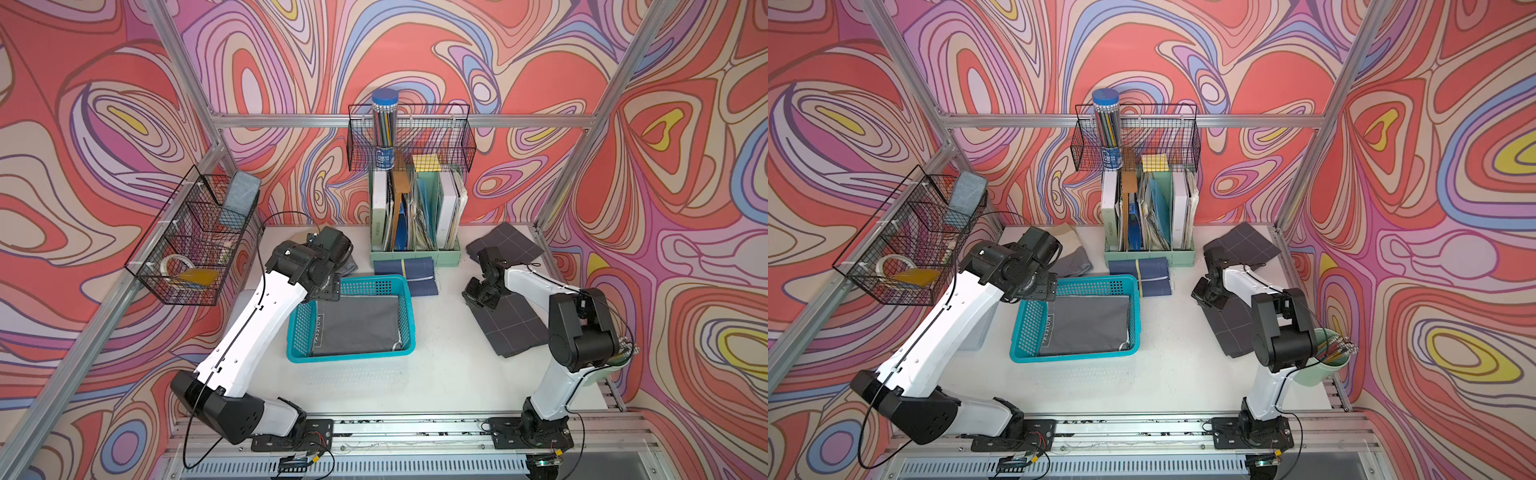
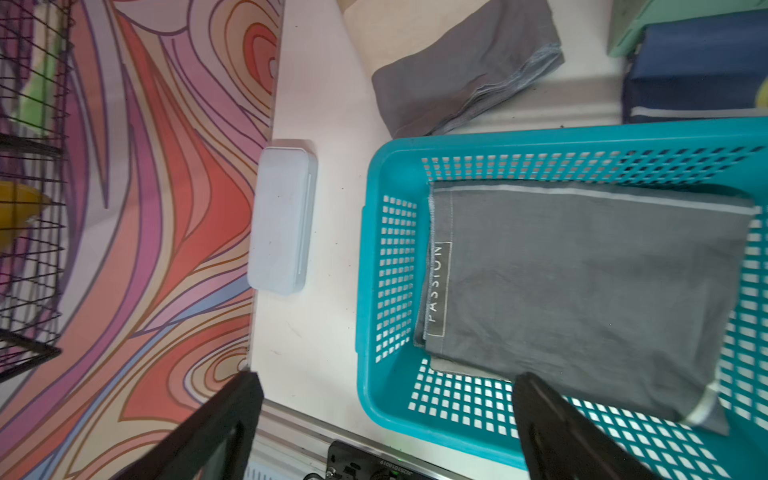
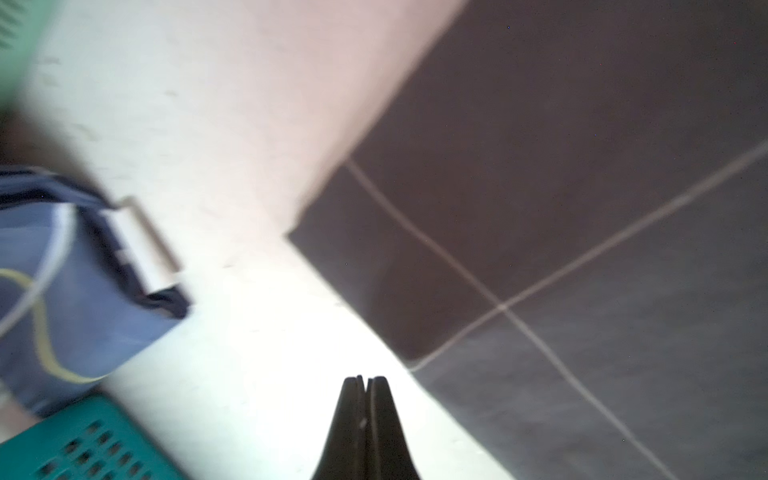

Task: Put the folded pillowcase in the basket
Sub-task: Adjust the pillowcase at the center of the board.

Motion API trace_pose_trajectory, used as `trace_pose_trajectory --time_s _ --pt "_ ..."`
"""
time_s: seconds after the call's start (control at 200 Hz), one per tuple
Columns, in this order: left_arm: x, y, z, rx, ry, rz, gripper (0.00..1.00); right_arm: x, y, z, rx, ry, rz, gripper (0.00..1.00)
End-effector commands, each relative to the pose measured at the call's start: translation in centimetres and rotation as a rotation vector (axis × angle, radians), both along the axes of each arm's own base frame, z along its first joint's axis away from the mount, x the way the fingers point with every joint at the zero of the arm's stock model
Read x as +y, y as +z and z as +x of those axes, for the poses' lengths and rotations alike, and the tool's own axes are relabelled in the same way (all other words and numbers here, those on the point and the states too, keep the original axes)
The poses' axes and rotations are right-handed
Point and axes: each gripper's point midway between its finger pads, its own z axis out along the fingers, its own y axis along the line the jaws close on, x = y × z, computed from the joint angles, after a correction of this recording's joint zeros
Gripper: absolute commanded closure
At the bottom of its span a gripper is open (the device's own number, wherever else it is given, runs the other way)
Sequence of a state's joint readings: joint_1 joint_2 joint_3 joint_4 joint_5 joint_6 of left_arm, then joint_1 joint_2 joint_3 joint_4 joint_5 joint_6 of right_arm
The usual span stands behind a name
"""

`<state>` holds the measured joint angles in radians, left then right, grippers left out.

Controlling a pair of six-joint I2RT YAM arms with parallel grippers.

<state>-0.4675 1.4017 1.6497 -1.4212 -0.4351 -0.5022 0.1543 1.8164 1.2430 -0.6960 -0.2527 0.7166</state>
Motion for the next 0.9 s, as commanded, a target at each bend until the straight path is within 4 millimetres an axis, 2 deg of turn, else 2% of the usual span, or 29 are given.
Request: trace_pose_trajectory --time_s 0.0,0.06,0.115,0.13,0.225,0.305,0.375,0.476,0.561,0.631,0.726,0.836,0.891 --pt "-3.8 -0.8 0.3 -0.008 -0.087 -0.191 0.01 3.9 4.2 2.5 -0.114 0.055 0.232 1.0" --pt "-5.7 -0.8 0.4 -0.018 -0.119 -0.273 0.01 0.5 4.7 2.4 -0.105 -0.009 0.044 1.0" --pt "-7.5 -0.8 0.5 -0.027 -0.167 -0.321 0.01 -3.1 4.3 0.9 -0.027 -0.061 -0.133 1.0" --pt "-7.9 -0.9 0.5 -0.025 -0.18 -0.328 0.01 -4.0 5.2 0.5 -0.032 -0.079 -0.16 1.0" --pt "-9.9 -1.3 0.4 -0.024 -0.225 -0.352 0.01 -8.3 4.6 -3.1 0.005 -0.245 -0.223 1.0" --pt "-12.6 -1.7 0.0 -0.018 -0.286 -0.403 0.01 -9.7 4.0 -5.5 -0.06 -0.345 -0.198 1.0" --pt "-14.4 -1.9 -0.4 -0.012 -0.323 -0.415 0.01 -10.0 3.3 -7.1 -0.052 -0.351 -0.215 1.0" --pt "-16.0 -2.3 -0.9 0.004 -0.365 -0.412 0.01 -10.4 0.6 -9.6 0.092 -0.327 -0.266 1.0" --pt "-16.8 -2.7 -1.1 0.017 -0.386 -0.413 0.01 -9.7 -1.3 -10.5 0.142 -0.323 -0.233 1.0" --pt "-17.4 -2.8 -1.3 0.024 -0.403 -0.417 0.02 -9.9 -2.4 -11.5 0.174 -0.325 -0.251 1.0" --pt "-18.0 -2.8 -1.5 0.017 -0.417 -0.43 0.01 -9.8 -3.5 -12.1 0.215 -0.316 -0.258 1.0" --pt "-18.5 -2.7 -1.5 0.004 -0.428 -0.451 0.01 -8.5 -4.8 -12.4 0.248 -0.266 -0.226 1.0" --pt "-18.5 -2.8 -1.4 0.001 -0.426 -0.445 0.01 -6.8 -5.5 -12.8 0.27 -0.22 -0.202 1.0"
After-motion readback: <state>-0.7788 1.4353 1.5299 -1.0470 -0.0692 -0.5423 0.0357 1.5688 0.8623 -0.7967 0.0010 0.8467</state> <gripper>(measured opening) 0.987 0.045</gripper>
